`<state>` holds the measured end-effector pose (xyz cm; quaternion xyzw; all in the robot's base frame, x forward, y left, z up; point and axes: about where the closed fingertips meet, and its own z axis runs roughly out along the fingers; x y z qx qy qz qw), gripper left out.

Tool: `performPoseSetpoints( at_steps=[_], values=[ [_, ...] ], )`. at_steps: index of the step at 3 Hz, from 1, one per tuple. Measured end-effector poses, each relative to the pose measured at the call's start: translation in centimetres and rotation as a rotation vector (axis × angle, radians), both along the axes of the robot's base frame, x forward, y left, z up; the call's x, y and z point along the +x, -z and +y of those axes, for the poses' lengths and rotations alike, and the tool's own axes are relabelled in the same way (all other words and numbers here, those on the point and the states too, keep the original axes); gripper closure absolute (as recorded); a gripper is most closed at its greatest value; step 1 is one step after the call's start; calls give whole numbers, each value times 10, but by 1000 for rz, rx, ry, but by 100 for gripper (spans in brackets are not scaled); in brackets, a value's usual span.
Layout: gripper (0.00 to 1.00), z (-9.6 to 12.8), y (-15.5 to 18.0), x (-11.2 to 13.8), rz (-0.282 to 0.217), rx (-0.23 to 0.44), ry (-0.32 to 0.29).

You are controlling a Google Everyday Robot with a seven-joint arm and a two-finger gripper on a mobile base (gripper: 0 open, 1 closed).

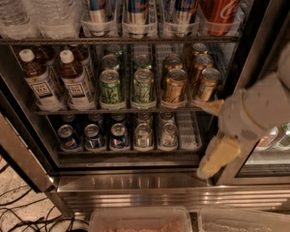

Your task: Pick blue plastic bottle from middle shelf of fridge

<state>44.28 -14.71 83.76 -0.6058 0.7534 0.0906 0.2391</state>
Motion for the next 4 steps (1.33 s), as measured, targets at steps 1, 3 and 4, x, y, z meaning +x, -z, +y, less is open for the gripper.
performPoseSetpoints(
  at_steps=[1,3,4],
  values=[
    [0,28,43,-12,-48,197,-22],
    [0,72,5,-5,-221,728,-77],
    [0,90,-45,-17,-271,903,-97]
  ],
)
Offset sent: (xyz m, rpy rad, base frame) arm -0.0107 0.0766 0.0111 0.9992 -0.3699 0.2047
